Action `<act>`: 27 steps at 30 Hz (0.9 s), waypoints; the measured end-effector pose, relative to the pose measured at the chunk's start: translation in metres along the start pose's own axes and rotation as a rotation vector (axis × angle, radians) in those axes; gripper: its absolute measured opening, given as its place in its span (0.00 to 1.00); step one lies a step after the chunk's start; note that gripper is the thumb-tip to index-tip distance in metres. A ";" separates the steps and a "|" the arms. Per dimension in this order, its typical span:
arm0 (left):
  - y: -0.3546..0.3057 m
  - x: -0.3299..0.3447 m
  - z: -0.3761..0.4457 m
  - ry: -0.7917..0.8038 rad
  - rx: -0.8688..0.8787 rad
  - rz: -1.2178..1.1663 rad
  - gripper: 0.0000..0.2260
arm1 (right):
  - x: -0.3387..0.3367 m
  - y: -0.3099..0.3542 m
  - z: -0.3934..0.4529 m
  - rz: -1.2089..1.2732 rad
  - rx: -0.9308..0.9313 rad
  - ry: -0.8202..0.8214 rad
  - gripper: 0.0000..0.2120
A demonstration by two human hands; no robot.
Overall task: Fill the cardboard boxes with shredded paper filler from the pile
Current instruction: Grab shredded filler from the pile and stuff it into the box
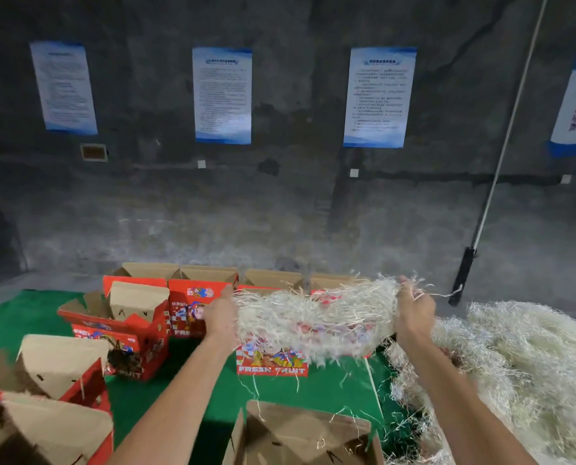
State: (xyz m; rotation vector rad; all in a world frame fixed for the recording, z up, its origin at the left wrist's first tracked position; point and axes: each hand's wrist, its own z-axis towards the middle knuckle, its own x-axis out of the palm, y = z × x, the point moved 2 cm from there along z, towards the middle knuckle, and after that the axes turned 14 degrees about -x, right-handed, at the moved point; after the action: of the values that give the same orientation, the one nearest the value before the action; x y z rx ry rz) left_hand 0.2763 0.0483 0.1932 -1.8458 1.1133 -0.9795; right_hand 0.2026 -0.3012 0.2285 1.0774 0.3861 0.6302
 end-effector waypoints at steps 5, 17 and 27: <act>0.008 0.020 -0.020 0.173 0.058 0.451 0.39 | 0.028 0.042 -0.008 0.059 -0.256 0.337 0.16; -0.092 0.058 -0.079 0.173 0.233 0.947 0.38 | 0.072 0.194 -0.003 0.151 -0.618 0.722 0.31; -0.080 0.121 -0.116 0.633 0.063 0.136 0.19 | 0.100 0.180 -0.026 0.275 -0.574 0.471 0.24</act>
State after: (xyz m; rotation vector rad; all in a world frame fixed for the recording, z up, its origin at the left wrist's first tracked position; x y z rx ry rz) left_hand 0.2411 -0.0603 0.3392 -1.4122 1.5259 -1.5519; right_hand 0.2126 -0.1600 0.3808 0.4240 0.4275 1.1663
